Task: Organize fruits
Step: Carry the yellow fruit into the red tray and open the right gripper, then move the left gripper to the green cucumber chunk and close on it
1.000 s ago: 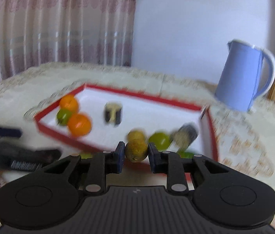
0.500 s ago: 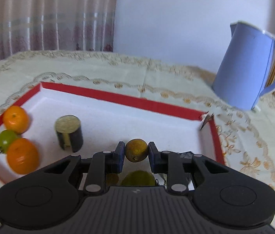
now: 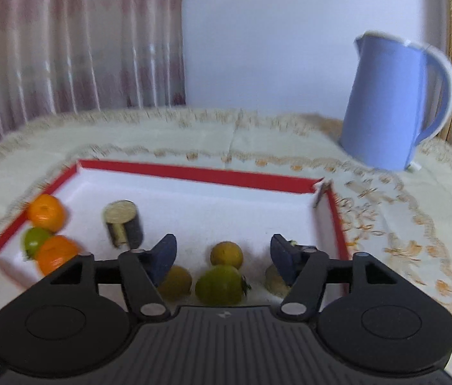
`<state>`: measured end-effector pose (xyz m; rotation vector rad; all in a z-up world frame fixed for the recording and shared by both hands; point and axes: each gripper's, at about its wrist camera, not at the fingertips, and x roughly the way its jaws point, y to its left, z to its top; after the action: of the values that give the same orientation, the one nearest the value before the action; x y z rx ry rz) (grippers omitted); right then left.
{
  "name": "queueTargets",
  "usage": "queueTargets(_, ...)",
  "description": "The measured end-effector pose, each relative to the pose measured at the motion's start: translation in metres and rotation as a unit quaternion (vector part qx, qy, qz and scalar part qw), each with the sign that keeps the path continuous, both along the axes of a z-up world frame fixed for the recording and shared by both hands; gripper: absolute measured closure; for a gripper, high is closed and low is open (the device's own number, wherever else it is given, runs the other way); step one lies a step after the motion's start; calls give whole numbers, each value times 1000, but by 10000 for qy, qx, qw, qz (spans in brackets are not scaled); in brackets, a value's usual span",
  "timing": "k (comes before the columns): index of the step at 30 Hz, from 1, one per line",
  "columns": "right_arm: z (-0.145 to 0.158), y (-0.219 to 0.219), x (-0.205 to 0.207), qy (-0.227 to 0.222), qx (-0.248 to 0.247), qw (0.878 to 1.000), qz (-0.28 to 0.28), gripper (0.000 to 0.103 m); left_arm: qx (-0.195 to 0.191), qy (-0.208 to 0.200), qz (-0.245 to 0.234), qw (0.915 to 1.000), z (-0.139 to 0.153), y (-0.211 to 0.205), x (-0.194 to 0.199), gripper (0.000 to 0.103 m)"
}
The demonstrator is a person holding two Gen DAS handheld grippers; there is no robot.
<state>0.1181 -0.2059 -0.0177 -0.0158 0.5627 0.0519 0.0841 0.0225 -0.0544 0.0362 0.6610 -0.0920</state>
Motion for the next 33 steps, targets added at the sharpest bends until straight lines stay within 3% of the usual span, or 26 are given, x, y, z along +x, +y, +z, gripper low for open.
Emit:
queueTargets(4, 7, -7, -48, -189, 60, 9992, 351, 38, -1, 0, 0, 10000, 0, 0, 0, 0)
queueTargets(11, -11, -7, -104, 24, -220, 9970, 739, 33, 1, 1, 0, 10000, 0, 0, 0, 0)
queueTargets(15, -29, -7, -102, 300, -339, 9968, 659, 30, 5, 3, 1, 10000, 0, 0, 0, 0)
queueTargets(19, -35, -15, -96, 406, -83, 9974, 596, 28, 7, 4, 0, 10000, 0, 0, 0, 0)
queueTargets(27, -40, -25, -86, 447, 163, 9974, 550, 9, -30, -4, -47, 10000, 1, 1, -1, 0)
queueTargets(33, -41, -21, -83, 507, 101, 9966, 638, 6, -421, -41, -220, 9989, 13, -3, -27, 0)
